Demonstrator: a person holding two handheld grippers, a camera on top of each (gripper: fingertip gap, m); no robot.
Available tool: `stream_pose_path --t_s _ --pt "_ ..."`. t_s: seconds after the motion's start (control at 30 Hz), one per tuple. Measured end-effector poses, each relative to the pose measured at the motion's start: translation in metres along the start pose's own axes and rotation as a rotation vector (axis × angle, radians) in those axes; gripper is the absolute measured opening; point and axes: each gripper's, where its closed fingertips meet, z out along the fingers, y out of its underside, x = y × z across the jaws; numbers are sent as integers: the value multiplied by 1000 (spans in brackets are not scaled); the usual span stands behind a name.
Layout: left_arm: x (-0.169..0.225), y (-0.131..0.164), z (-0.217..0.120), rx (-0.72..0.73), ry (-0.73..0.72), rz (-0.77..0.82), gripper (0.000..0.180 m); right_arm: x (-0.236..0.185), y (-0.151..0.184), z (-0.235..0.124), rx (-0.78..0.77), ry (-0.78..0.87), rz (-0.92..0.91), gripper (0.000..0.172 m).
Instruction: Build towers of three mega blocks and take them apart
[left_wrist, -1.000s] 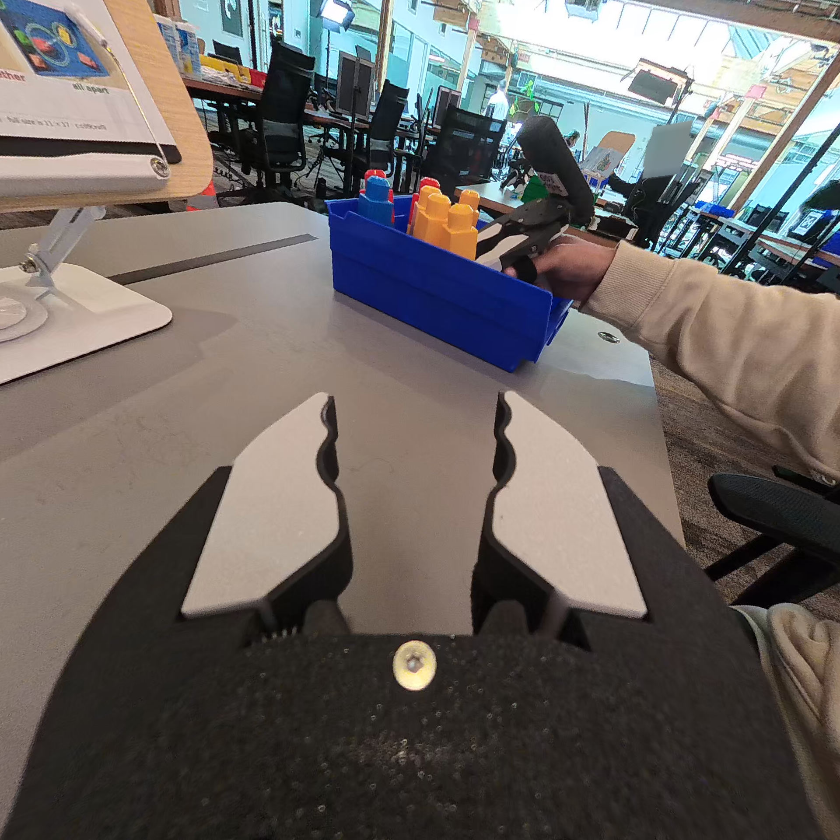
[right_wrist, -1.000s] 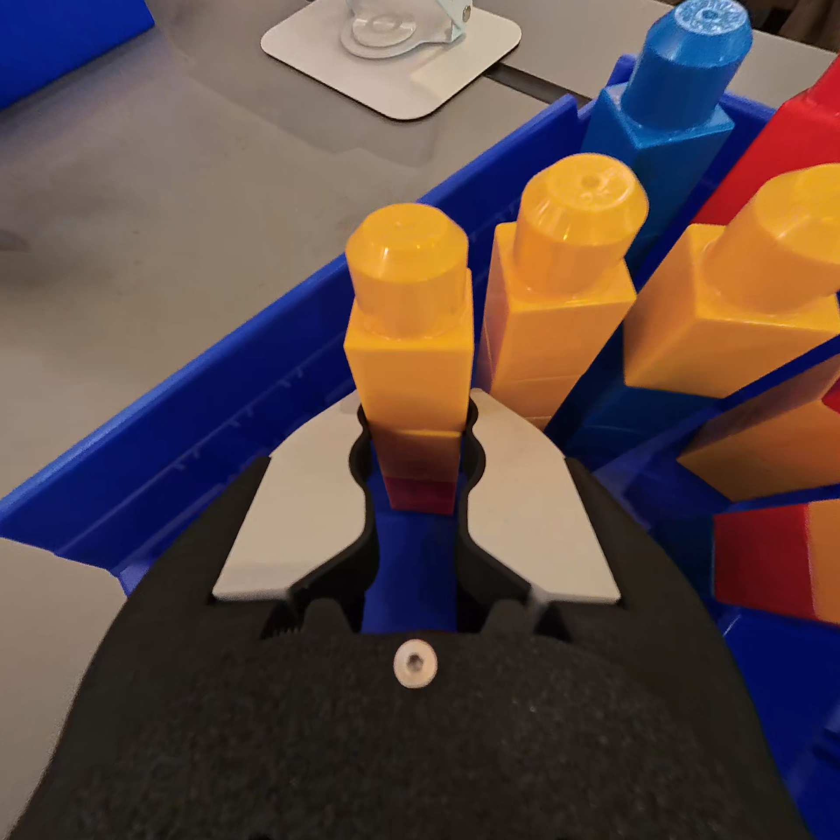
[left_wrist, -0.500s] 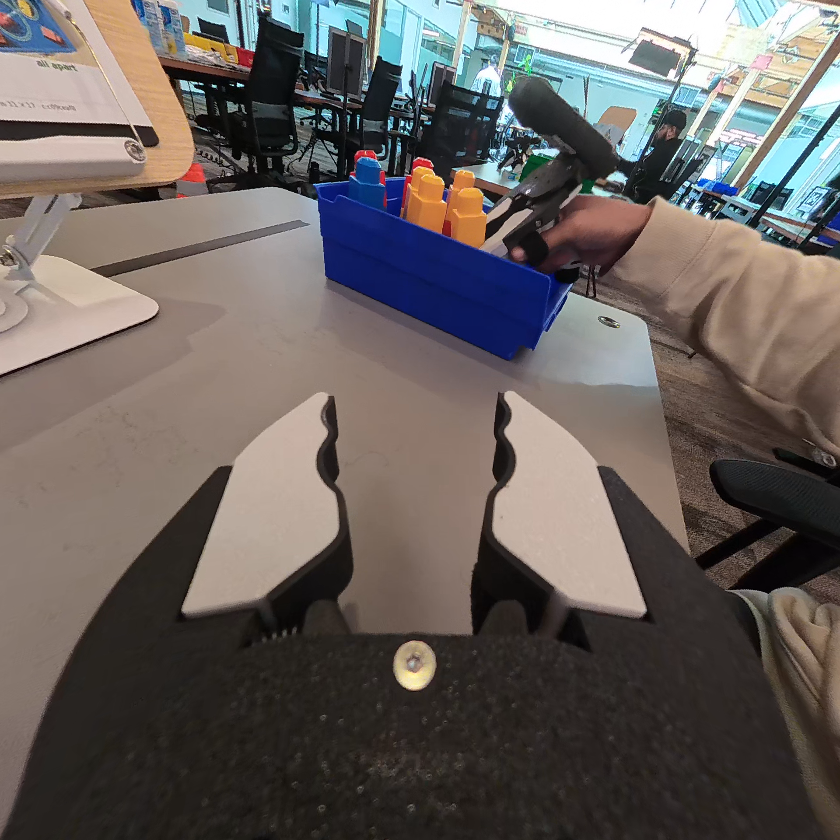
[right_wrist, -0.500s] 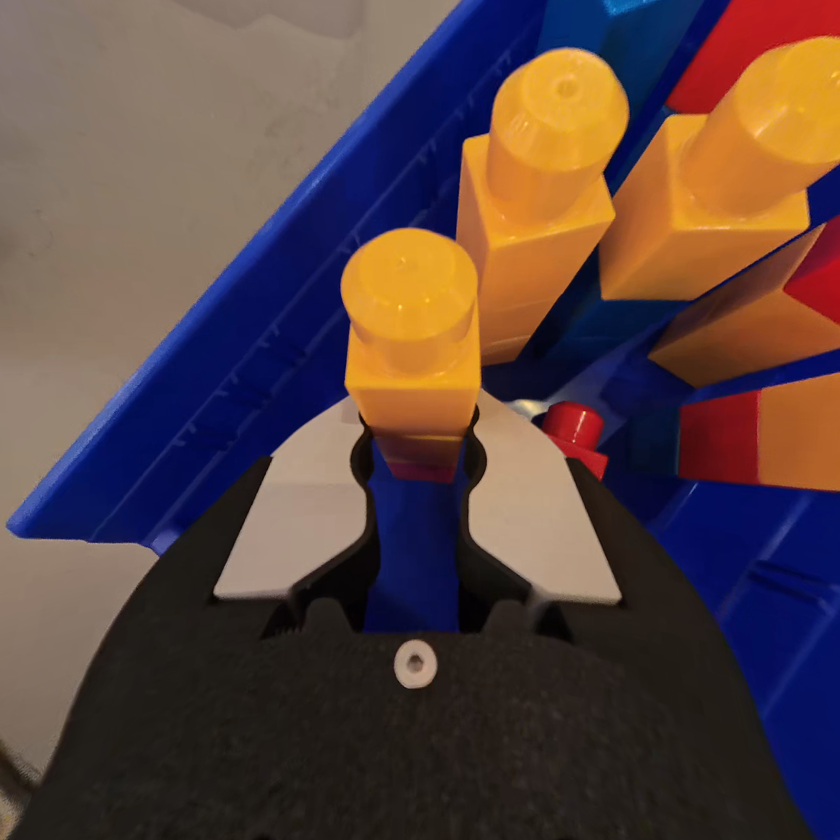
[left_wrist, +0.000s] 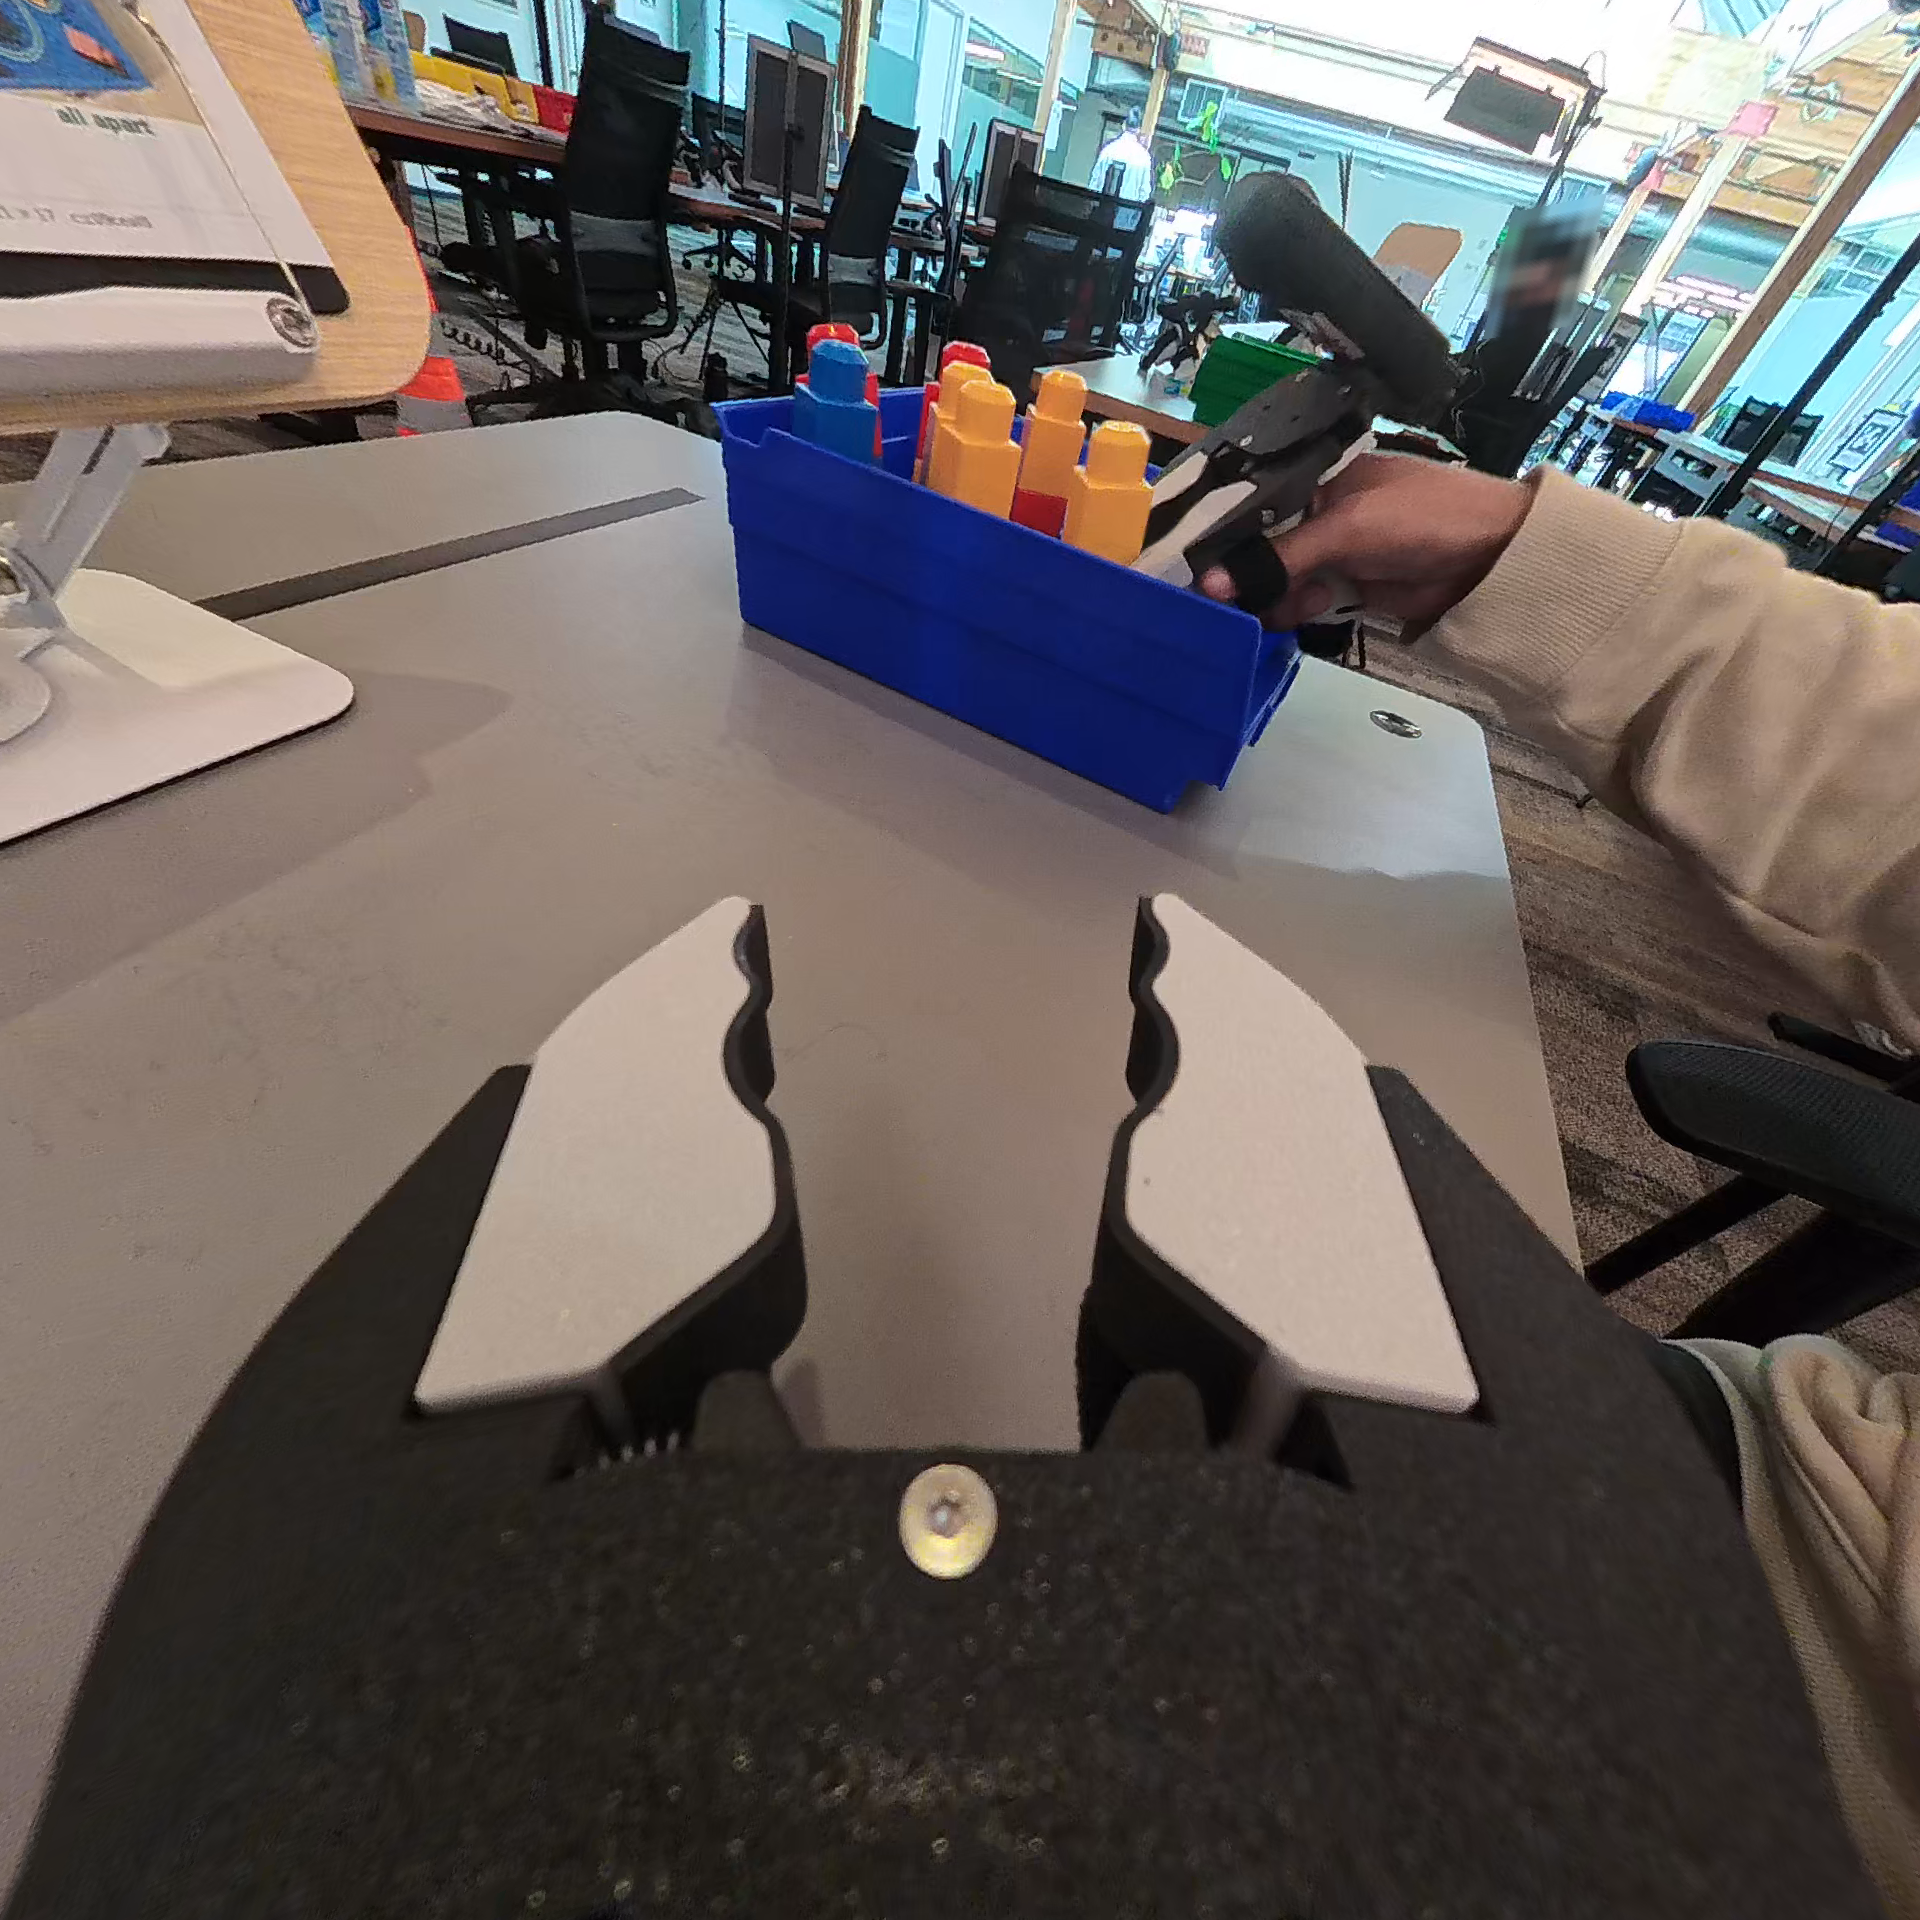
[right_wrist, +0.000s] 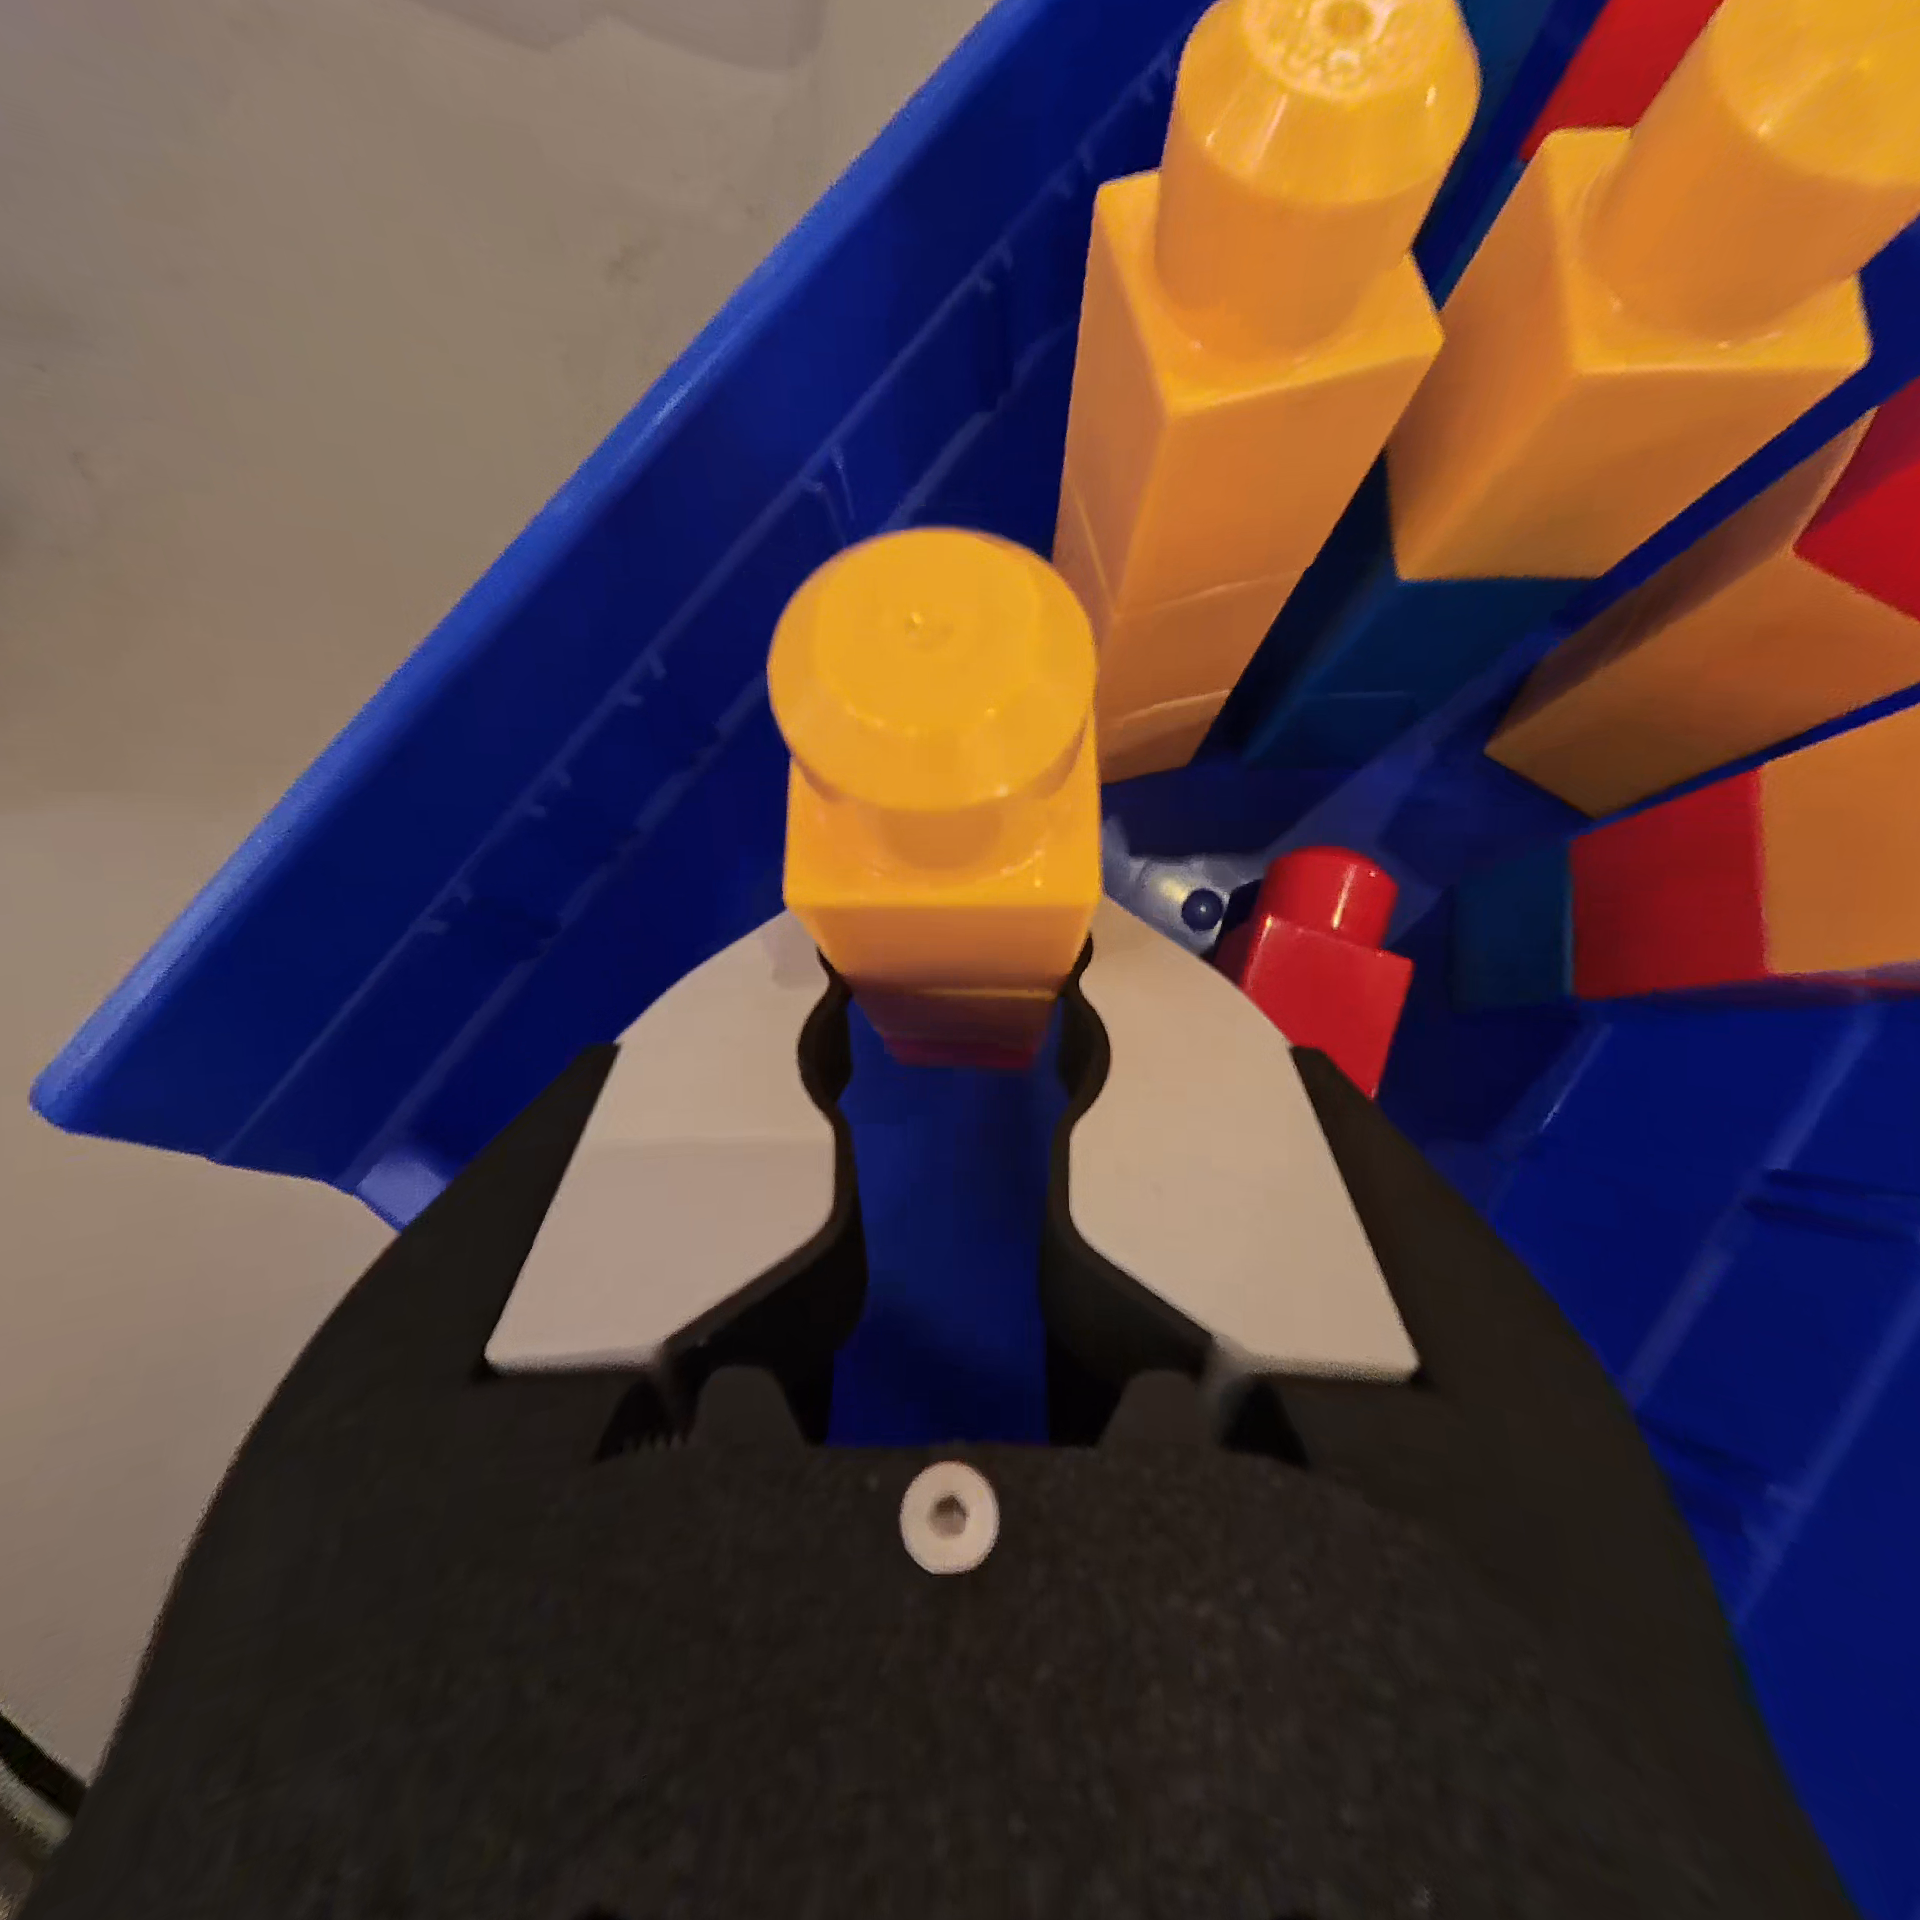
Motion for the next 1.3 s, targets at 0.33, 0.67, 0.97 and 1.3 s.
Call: stream_pose_path --t_s 0.33,0.67,0.97,1.3 --pt "1 3 1 -13 5 -1 66 5 -27 -45 152 110 -11 64" --pt "-8 -1 -1 0 -152 -38 65 -133 -66 -125 687 27 40 70" --pt "-8 -3 -51 130 -502 -38 59 -229 -53 -61 736 -84 -14 68" --pt "-3 21 -47 51 -547 -47 58 -242 -41 -44 648 -119 -45 64"
